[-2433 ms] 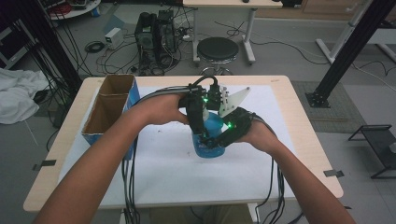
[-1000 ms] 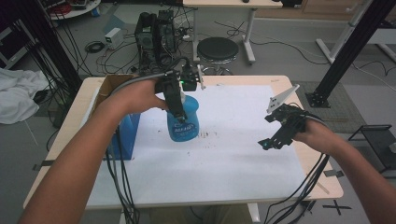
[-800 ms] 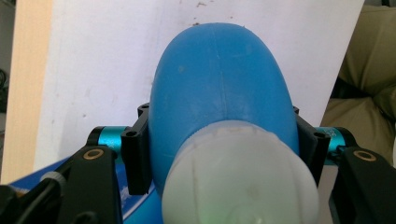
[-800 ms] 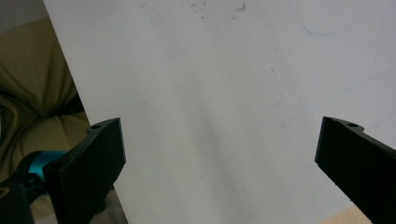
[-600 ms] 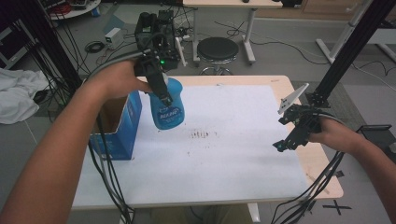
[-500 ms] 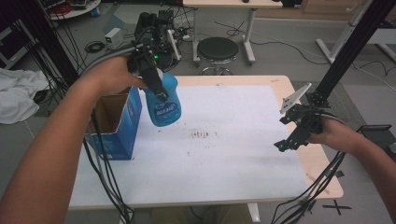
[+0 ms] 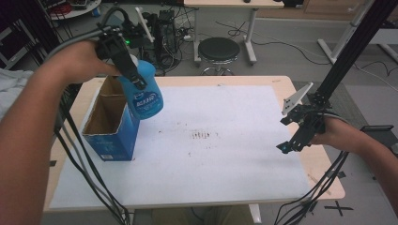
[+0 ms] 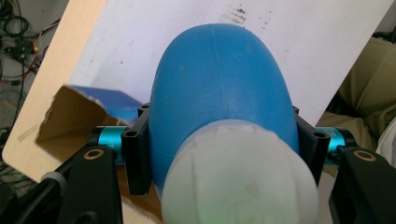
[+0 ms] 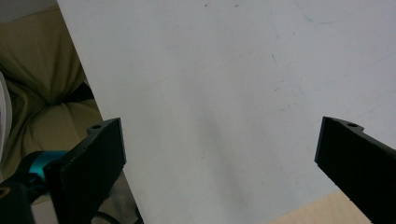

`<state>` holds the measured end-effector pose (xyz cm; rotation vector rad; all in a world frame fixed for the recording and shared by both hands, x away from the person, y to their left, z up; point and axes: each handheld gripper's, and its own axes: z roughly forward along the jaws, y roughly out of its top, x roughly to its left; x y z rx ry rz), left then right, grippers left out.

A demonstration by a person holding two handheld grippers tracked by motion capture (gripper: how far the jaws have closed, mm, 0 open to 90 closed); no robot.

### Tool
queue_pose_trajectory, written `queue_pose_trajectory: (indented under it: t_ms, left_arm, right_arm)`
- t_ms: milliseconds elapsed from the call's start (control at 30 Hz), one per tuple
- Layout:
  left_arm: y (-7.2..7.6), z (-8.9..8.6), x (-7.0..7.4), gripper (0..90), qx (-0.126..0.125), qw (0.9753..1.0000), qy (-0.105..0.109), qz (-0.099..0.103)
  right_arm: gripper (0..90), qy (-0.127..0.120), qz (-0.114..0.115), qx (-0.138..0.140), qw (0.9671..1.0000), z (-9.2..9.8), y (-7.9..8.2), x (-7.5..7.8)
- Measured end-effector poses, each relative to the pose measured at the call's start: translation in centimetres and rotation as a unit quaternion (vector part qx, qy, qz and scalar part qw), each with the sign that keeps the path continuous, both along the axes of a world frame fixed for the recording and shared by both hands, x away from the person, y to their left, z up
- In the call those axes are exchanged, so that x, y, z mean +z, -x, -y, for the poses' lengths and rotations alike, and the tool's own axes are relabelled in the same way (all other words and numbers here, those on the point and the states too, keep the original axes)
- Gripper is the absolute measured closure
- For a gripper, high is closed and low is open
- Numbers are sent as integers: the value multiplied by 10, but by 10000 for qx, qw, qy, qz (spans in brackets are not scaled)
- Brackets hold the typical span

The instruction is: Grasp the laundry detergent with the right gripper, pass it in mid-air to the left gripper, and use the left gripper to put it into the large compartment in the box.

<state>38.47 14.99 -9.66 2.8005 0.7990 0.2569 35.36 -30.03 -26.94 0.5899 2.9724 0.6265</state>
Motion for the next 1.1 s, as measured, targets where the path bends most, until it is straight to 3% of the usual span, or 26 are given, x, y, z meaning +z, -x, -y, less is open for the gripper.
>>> queue_pose_trajectory:
  t_ms: [233,367,500,633,733,833,867,900,933,967,1000,1067,1100]
  left_arm:
    - [3,-33,14,374,336,9994,18,52]
    - [4,-52,13,374,595,9981,98,116]
    - [4,-70,12,375,702,9975,13,117]
    - [5,-81,5,375,1000,9944,207,265]
    - [3,-91,2,375,931,9954,93,193]
    - [1,-96,-5,375,999,9948,101,190]
    - [1,-96,-10,375,1094,9935,220,243]
    - [-1,-99,-10,375,980,9950,89,158]
    - [-2,-101,-13,375,1014,9946,110,168]
    - [-1,-100,-19,375,1143,9928,262,221]
    - [-3,-101,-22,375,1127,9931,243,193]
    - [-7,-105,-27,375,863,9963,-33,20]
    - [-8,-106,-31,375,904,9959,-13,-4]
  right_arm:
    - [8,6,13,-13,10000,-1,-2,3]
    - [8,24,37,28,10000,-4,-2,3]
    - [8,12,-2,59,10000,-6,-3,3]
    - [8,8,13,47,10000,-7,-4,2]
    - [8,3,-6,12,10000,-7,-4,3]
    - [9,7,23,46,10000,-7,-6,2]
    - [8,5,18,36,10000,-8,-6,1]
    - [8,6,-4,17,10000,-8,-5,1]
    - [8,20,-16,-15,10000,-9,-6,2]
    - [9,23,-19,-23,10000,-9,-6,2]
    - [8,10,11,-7,10000,-9,-7,1]
    - [8,10,17,-33,10000,-10,-7,0]
    - [8,58,-2,-3,10000,-10,-8,0]
